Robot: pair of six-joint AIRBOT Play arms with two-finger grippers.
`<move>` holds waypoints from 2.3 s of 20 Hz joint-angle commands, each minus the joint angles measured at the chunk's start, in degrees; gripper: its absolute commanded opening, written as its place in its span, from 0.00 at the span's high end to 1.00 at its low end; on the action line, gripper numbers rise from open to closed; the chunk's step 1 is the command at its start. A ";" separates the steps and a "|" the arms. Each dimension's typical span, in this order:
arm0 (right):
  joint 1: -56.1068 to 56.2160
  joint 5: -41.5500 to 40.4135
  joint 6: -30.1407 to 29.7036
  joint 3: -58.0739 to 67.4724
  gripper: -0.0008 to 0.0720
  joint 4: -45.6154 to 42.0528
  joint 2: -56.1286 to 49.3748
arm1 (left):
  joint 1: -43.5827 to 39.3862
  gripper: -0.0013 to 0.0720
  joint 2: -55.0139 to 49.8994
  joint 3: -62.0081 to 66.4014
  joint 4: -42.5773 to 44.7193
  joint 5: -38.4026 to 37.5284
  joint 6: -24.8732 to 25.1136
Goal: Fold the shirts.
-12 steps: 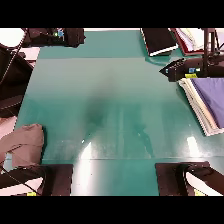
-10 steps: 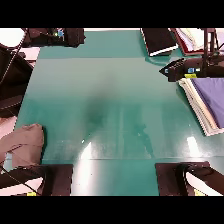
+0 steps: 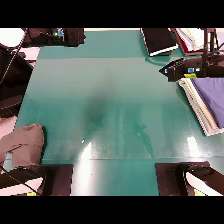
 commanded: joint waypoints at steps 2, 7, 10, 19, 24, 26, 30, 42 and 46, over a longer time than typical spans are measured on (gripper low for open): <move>0.02 1.46 0.02 0.04 0.96 0.02 0.04 | -0.02 0.95 -0.02 0.00 0.00 0.09 0.00; 0.02 2.08 0.04 0.04 0.96 0.02 0.09 | 2.64 0.95 3.67 0.04 2.95 -8.37 0.07; 0.02 1.99 0.04 0.04 0.96 0.09 0.09 | 8.22 0.95 10.84 -1.64 5.77 -20.26 0.74; 0.04 2.08 0.07 0.04 0.96 0.44 0.09 | 23.17 0.95 36.72 -42.29 16.15 -27.96 1.46; 0.04 2.12 0.07 0.04 0.96 0.44 0.09 | 28.72 0.15 36.61 -59.82 20.52 -21.90 -1.36; 0.04 2.12 0.07 0.04 0.96 0.44 0.09 | 30.16 0.15 36.61 -64.00 22.01 -18.75 -3.06; 0.02 2.10 0.07 0.04 0.96 0.42 0.09 | 30.38 0.15 36.61 -68.30 27.12 -18.56 -3.06; 0.02 -2.58 3.21 0.13 0.96 0.44 2.03 | 30.36 0.95 36.72 -45.57 17.97 -20.15 -1.27; 0.02 -8.61 4.87 1.36 0.96 0.24 5.40 | 23.06 0.95 36.28 -27.23 9.18 -19.54 1.09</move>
